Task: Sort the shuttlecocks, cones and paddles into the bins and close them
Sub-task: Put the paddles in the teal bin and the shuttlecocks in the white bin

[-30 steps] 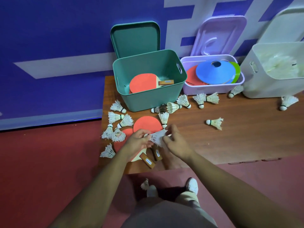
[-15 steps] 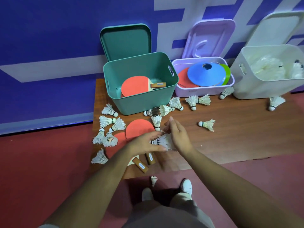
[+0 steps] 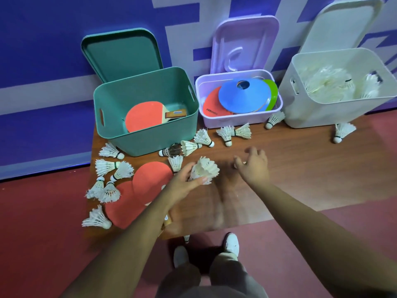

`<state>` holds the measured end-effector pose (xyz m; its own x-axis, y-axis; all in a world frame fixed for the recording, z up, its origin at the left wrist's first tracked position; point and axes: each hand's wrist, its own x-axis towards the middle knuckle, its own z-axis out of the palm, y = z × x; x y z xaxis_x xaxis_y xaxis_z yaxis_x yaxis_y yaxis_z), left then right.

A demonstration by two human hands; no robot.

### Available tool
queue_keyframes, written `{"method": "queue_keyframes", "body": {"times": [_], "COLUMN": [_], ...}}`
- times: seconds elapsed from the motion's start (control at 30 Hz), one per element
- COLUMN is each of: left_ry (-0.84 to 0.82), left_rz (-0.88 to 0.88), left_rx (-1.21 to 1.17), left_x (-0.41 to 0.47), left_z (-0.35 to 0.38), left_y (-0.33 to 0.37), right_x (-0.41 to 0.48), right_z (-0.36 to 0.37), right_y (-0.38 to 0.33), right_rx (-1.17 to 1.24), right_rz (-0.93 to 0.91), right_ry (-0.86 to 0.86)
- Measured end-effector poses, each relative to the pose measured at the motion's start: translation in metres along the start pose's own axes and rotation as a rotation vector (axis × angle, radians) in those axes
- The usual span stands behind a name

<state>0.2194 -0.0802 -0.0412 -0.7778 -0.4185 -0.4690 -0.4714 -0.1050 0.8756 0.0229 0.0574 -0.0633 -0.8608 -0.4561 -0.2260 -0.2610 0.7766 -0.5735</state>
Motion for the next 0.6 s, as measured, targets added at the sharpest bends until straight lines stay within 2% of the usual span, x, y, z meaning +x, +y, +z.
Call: {"method": "queue_keyframes", "body": {"times": [0.07,0.17,0.23,0.4,0.6], "left_ry": [0.041,0.116,0.147,0.248,0.303], "left_rz": [-0.020,-0.041,-0.045,-0.072,-0.079], "left_rx": [-0.033,-0.060,-0.063,-0.105,-0.096], "left_x": [0.004,0.005,0.007,0.002,-0.010], "left_z": [0.005,0.011,0.016,0.027,0.035], "left_y": [-0.006,-0.010,-0.015,-0.019,-0.018], "right_x": [0.013,0.034,0.046,0.048,0.025], "right_z": [0.002,0.018,0.026,0.021,-0.009], "right_y": [0.021,0.045,0.055,0.063,0.018], "right_rx": [-0.155,-0.119,-0.163,-0.027,0.397], "right_rz": [0.091,0.276,0.300,0.188,-0.211], "right_ry": [-0.005,-0.065,-0.161,-0.203,-0.296]}}
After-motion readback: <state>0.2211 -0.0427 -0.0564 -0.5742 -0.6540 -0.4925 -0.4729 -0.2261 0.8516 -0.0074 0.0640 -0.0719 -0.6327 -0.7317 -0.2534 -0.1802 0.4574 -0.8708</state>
